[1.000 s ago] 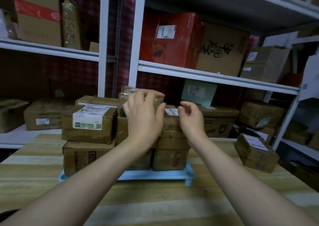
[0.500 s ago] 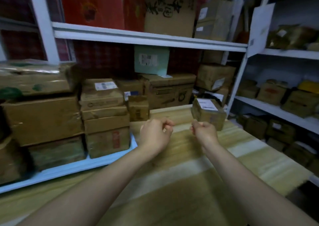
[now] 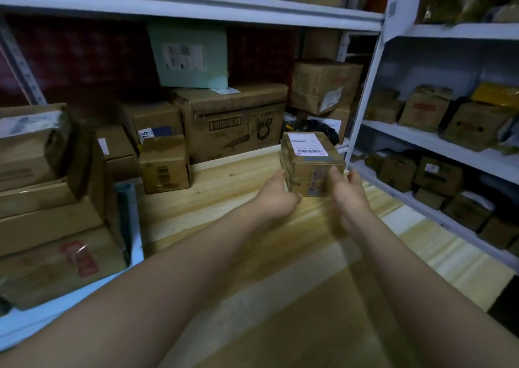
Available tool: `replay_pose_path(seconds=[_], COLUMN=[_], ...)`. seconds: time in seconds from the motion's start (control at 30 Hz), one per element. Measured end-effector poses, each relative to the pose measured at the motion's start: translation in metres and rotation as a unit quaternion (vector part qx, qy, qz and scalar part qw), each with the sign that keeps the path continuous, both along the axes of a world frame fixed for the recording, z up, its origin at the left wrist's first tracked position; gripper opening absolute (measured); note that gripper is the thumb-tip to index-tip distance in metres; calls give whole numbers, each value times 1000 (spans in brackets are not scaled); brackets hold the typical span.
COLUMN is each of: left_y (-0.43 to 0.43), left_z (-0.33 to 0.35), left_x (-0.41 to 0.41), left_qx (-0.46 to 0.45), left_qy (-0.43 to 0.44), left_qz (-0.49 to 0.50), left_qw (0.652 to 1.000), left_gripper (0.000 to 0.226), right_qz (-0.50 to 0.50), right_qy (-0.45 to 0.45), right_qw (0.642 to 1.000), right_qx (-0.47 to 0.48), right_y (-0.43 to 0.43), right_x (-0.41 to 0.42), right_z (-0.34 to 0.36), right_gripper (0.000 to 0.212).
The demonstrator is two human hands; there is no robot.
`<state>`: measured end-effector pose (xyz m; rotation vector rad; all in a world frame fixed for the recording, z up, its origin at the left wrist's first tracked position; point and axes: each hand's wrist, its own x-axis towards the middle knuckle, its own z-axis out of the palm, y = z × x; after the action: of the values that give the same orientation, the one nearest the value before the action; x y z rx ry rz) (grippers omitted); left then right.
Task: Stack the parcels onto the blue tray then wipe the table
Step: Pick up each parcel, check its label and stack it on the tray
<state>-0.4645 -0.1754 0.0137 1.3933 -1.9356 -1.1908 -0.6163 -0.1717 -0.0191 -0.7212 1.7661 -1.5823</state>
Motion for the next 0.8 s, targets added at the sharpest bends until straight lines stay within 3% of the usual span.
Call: replay_pose_path(seconds=[0.23, 0.37, 0.43, 0.5, 0.63, 0.77, 0.8], left_y=[-18, -12, 3, 19, 50, 80, 84], left_z=[10, 7, 7, 6, 1, -1, -5], left_x=[0, 20, 34, 50, 83, 112, 119], left_qx=[52, 49, 65, 70, 71, 82, 75], left_qy=[116, 122, 128, 132, 141, 170, 170], left_qz=[21, 57, 76, 81, 86, 138, 152], left_qw=[992, 990, 987, 985, 984, 972, 971], left_gripper=[74, 78, 83, 71, 58, 54, 61], right_qz=[25, 29, 29, 33, 34, 75, 96], right_qy=[41, 20, 18, 12, 16, -7, -10], right_qw=[999, 999, 999, 999, 999, 995, 992], right_qx=[2, 17, 19, 11, 18, 58, 76], right_y=[-3, 2, 16, 29, 52, 79, 86], right_x=[21, 18, 28, 40, 60, 79, 83], right_z=[-1, -3, 7, 11, 5, 3, 2], right_gripper=[58, 78, 53, 37, 56, 53, 55])
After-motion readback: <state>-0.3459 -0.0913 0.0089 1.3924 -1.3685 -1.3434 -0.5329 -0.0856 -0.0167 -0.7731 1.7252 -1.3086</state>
